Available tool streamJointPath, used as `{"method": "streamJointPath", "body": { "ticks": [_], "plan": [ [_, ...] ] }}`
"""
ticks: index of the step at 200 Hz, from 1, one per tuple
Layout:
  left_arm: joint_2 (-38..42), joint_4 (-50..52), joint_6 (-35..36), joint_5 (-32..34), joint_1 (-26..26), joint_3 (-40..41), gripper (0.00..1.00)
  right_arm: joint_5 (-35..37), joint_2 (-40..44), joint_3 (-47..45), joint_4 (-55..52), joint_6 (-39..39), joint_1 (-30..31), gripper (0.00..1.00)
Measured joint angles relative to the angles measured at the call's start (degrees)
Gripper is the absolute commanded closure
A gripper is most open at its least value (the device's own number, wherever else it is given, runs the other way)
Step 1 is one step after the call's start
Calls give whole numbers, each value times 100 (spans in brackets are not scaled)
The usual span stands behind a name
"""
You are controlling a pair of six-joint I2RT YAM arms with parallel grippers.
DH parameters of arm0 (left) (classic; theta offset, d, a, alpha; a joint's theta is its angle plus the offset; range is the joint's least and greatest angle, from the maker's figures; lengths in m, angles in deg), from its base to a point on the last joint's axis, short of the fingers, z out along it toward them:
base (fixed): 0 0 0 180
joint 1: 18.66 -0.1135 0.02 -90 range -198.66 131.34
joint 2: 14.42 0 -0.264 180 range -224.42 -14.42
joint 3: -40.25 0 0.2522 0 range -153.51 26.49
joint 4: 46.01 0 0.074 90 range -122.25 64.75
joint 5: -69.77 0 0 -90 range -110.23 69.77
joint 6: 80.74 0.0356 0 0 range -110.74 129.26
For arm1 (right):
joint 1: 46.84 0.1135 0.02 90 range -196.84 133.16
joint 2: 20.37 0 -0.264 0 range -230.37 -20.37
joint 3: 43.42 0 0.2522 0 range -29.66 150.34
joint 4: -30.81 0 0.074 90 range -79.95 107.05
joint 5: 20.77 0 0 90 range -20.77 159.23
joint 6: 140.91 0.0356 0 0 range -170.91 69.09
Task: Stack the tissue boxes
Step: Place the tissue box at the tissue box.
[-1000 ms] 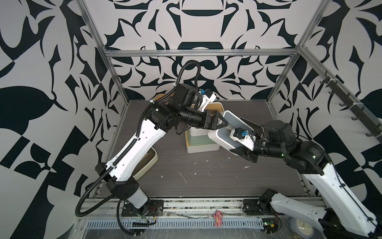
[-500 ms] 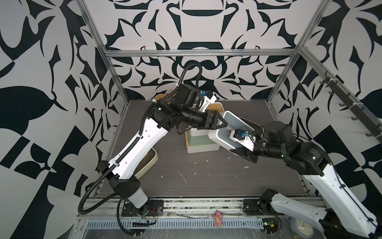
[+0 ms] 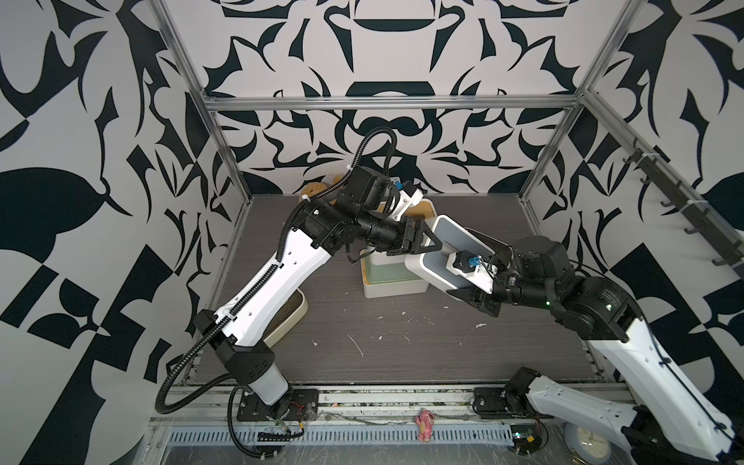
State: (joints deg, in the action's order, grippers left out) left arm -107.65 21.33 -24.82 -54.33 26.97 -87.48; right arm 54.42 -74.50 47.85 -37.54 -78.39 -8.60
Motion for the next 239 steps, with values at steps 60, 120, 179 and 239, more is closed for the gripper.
{"method": "streamJointPath", "body": {
  "ticks": [60,120,179,239],
  "plan": [
    [39,-190,-83,-55,-48,210,59,15,-72,0,-37,7,-2,79],
    [310,-719,-326,-236,-153,708,66,26,-74,68,7,-37,0,43],
    [584,-1091,-610,-363,-354,890,67,0,-428,1047,175,-114,11,27],
    [654,-1102,-695,-219,-546,890,68,-70,-435,1508,417,55,11,8]
  ]
}}
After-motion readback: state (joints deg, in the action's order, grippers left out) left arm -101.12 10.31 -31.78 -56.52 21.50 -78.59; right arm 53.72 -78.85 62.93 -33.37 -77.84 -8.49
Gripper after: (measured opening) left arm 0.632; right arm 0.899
